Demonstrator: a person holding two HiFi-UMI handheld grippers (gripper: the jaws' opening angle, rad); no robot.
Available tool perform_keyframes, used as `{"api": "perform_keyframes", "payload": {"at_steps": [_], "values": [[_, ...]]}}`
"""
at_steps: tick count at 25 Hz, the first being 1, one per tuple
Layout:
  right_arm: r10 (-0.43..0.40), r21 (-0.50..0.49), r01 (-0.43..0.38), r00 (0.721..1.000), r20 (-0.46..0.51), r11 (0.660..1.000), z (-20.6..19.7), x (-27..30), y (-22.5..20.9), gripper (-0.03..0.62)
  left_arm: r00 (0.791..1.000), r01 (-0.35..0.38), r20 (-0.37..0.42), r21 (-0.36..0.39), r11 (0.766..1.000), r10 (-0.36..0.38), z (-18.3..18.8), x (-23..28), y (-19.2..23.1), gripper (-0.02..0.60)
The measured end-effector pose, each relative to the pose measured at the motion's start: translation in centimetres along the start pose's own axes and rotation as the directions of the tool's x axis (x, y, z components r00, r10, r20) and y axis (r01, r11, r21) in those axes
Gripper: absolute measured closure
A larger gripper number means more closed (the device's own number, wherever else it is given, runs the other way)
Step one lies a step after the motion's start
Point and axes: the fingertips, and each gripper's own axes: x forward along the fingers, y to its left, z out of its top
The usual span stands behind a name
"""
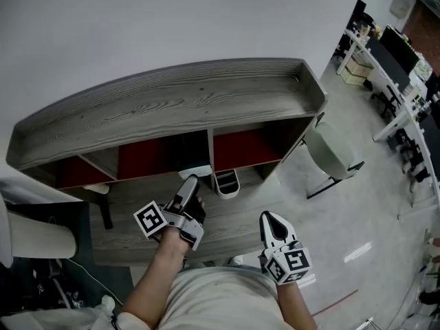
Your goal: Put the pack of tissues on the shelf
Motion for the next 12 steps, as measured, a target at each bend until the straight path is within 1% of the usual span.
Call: {"api": "perform_keyframes", "payload": {"at_steps": [3,5,6,7,8,9,10,11,12], "values": [[0.072,-0.01,-0.072,0.997,-0.014,0.997,-0.1,1.6,1.9,0.566,1.0,0.003,-0.025,0.057,0.998,-0.001,-0.3,-2.2,-0.7,0.164],[0.132,-0.024,-0.133,0.991,-0.029,0.991,-0.2,3.0,3.7,0.566,1.0,-0.006,-0.022,0.082,0.997,0.008,0.0,-4.0,-0.8,0.166],[0.165,-0.03,-0.166,0.986,-0.037,0.986,-0.3,3.7,4.7,0.566,1.0,-0.015,-0.014,0.095,0.995,0.016,0.2,-5.1,-0.8,0.183],[0.2,-0.036,-0.201,0.979,-0.045,0.979,-0.4,4.3,5.8,0.566,1.0,-0.027,0.0,0.11,0.994,0.027,0.5,-6.3,-0.9,0.229],[0.235,-0.041,-0.237,0.971,-0.053,0.971,-0.5,4.9,6.9,0.566,0.999,-0.043,0.02,0.13,0.991,0.04,1.0,-7.5,-0.9,0.288],[0.27,-0.046,-0.273,0.961,-0.06,0.961,-0.6,5.4,8.2,0.566,0.998,-0.058,0.046,0.152,0.987,0.052,1.5,-8.9,-0.9,0.371],[0.304,-0.052,-0.307,0.95,-0.067,0.95,-0.6,5.9,9.4,0.566,0.996,-0.071,0.074,0.174,0.982,0.058,2.1,-10.2,-1.0,0.474],[0.336,-0.057,-0.341,0.939,-0.075,0.938,-0.7,6.4,10.6,0.566,0.993,-0.079,0.101,0.195,0.978,0.06,2.6,-11.6,-1.2,0.54],[0.367,-0.063,-0.373,0.926,-0.083,0.926,-0.9,6.8,11.8,0.566,0.99,-0.088,0.127,0.218,0.972,0.061,3.1,-13.0,-1.4,0.557]]}}
